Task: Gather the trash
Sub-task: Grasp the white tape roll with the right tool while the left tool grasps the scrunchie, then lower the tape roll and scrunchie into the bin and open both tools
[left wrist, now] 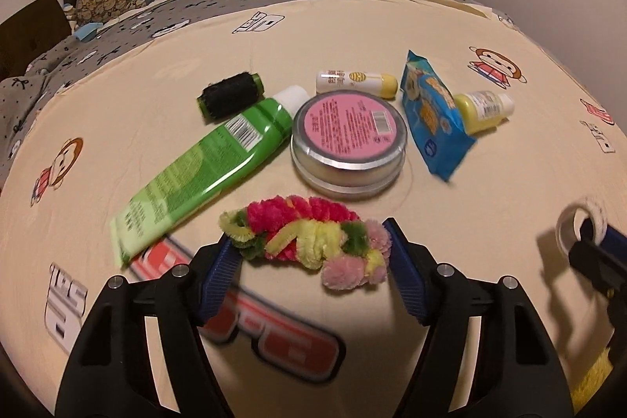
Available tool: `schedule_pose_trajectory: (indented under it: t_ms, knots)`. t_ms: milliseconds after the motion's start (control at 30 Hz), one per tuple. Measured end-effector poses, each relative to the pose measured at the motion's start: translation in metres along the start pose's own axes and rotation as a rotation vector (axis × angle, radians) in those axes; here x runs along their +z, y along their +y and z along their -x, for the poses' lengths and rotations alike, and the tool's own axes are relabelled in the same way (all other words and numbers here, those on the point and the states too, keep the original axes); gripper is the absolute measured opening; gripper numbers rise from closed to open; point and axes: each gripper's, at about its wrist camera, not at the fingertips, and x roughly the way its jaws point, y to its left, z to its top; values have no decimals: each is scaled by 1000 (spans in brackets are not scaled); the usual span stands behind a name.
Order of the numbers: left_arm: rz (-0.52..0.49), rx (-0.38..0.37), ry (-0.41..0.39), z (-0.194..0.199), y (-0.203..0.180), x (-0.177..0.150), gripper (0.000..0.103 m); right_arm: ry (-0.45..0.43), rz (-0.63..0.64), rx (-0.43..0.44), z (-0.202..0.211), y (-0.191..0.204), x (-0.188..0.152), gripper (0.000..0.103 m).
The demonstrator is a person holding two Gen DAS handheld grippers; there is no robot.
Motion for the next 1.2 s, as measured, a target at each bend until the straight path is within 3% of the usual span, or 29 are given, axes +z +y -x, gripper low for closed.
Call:
schedule_pose_trajectory:
  t_ms: [367,767,933,1200]
  knots:
    - [-10,5,-97,84,-7,-59,68,-63,135,-53,59,29,-26,25]
    - [26,47,-164,162,-3,-140,68,-46,169,-7,117,33,-88,25]
    - [0,35,-114,165,-13,-175,68,9,150,18,122,32,-119,25]
    - [-24,-4,45,131,-29,-229,68,174,111,57,92,37,-170,25]
